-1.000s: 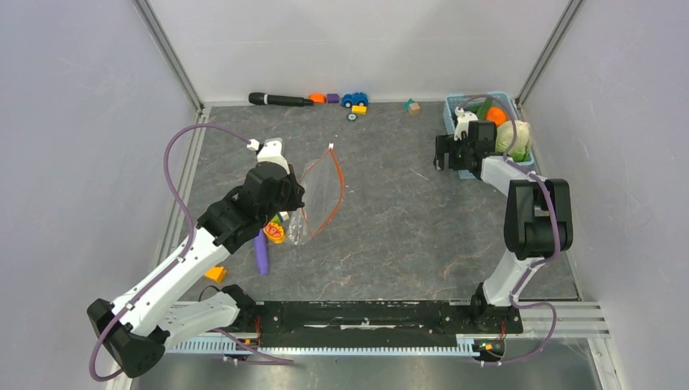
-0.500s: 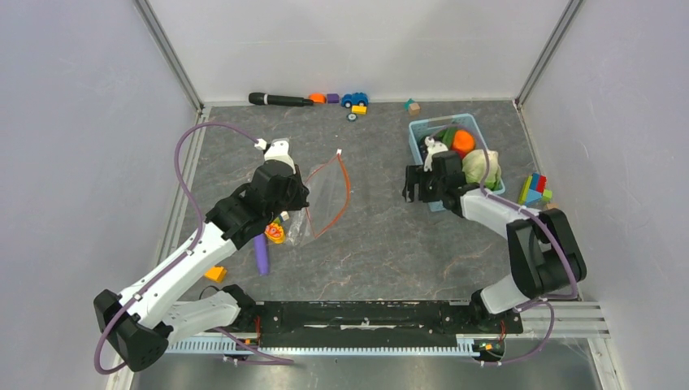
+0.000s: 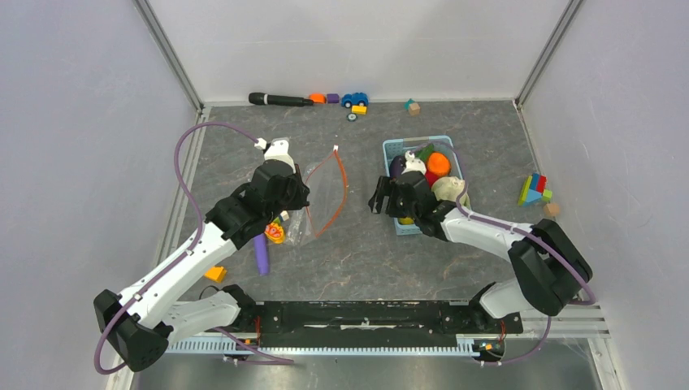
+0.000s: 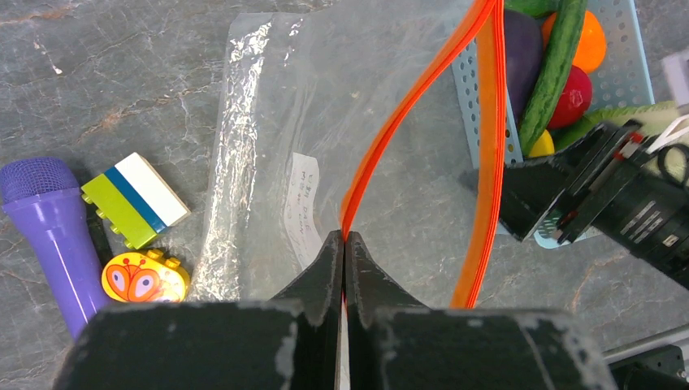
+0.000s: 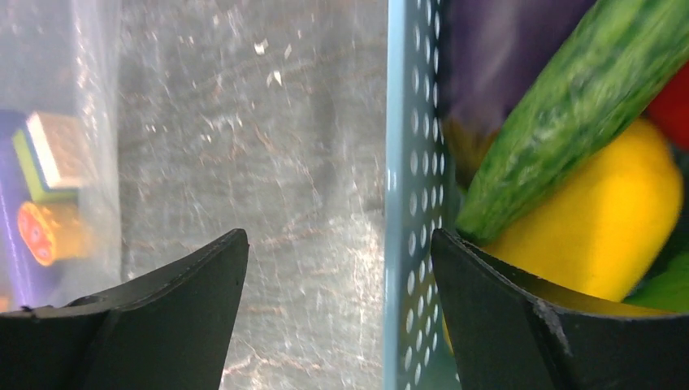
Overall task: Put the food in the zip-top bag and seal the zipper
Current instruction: Move the bin to the center of the board, then pick up the fake vegetable from the bin.
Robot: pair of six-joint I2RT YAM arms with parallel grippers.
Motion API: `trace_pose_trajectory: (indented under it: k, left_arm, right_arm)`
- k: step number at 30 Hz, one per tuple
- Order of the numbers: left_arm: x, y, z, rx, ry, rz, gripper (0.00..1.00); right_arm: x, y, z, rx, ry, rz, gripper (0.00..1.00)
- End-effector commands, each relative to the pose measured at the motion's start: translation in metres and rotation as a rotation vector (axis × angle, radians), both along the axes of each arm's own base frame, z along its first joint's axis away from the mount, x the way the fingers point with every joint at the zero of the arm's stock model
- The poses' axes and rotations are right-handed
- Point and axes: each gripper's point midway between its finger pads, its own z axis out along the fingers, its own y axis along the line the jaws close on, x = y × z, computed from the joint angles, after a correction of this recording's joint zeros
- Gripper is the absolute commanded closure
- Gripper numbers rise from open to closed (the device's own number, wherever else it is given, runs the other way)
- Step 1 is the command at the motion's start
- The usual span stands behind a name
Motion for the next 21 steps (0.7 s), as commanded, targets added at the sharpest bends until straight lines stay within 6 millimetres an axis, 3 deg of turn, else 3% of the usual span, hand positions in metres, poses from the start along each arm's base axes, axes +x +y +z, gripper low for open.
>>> trace_pose_trajectory:
  k: [1, 8, 14, 21]
  left_arm:
    - [0.001, -0.002, 0.014, -0.055, -0.028, 0.006, 0.98]
    - [0.0, -0.006, 0.017, -0.071, -0.034, -0.011, 0.98]
    - [0.002, -0.011, 0.018, -0.075, -0.038, -0.029, 0.98]
    - [0.004, -0.018, 0.016, -0.084, -0.037, -0.056, 0.98]
  right_arm:
    - [0.037, -0.001, 0.051, -0.017, -0.151, -0.07, 0.1]
    - [0.031, -0.034, 0.114, -0.279, -0.336, 0.073, 0.02]
    - [0.005, -0.1, 0.152, -0.491, -0.405, 0.004, 0.02]
    - [-0.022, -0.153, 0.169, -0.617, -0.413, -0.085, 0.02]
